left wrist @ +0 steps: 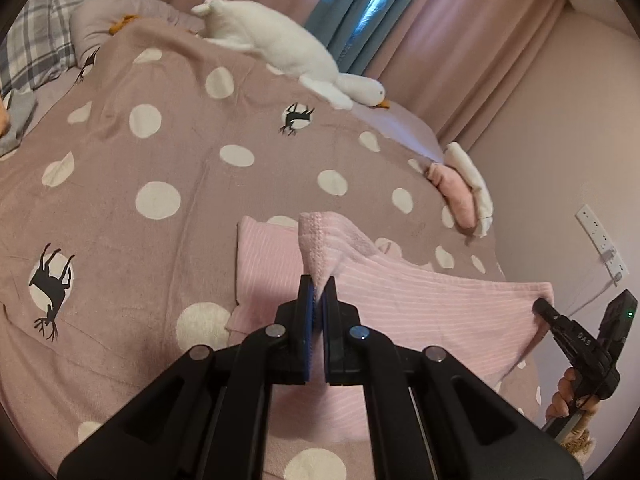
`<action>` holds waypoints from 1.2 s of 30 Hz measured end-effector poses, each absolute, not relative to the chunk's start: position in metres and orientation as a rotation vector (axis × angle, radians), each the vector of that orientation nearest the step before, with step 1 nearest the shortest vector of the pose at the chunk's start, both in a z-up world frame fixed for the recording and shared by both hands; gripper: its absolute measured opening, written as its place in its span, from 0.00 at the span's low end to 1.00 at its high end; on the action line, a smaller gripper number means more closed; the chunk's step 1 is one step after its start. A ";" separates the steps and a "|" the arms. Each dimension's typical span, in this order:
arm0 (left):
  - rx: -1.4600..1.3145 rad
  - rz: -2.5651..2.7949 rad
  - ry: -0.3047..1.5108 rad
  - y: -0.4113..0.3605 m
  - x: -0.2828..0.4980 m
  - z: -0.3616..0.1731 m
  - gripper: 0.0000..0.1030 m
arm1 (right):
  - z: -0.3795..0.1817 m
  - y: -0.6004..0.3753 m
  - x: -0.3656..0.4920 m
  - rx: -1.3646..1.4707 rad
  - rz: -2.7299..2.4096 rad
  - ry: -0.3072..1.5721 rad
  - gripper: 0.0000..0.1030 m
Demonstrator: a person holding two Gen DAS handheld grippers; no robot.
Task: Fold small clothes
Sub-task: 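Grasp the shirt edge with both tools and lift it, then fold the lifted edge over the shirt and open both tools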
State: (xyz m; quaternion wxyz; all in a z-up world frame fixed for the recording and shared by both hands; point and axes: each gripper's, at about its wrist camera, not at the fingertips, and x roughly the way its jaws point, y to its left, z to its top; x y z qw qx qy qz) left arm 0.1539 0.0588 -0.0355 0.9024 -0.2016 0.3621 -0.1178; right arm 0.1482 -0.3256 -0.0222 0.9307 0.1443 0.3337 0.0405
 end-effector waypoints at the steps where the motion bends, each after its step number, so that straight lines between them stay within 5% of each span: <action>1: -0.416 -0.237 0.751 0.060 0.157 -0.037 0.02 | -0.023 -0.325 0.151 0.295 0.085 0.686 0.07; 17: -0.442 -0.186 0.825 0.067 0.245 -0.048 0.02 | -0.034 -0.320 0.235 0.247 0.071 0.739 0.07; 36: -0.422 -0.042 1.085 0.075 0.312 -0.152 0.05 | -0.154 -0.326 0.313 0.227 -0.043 1.045 0.07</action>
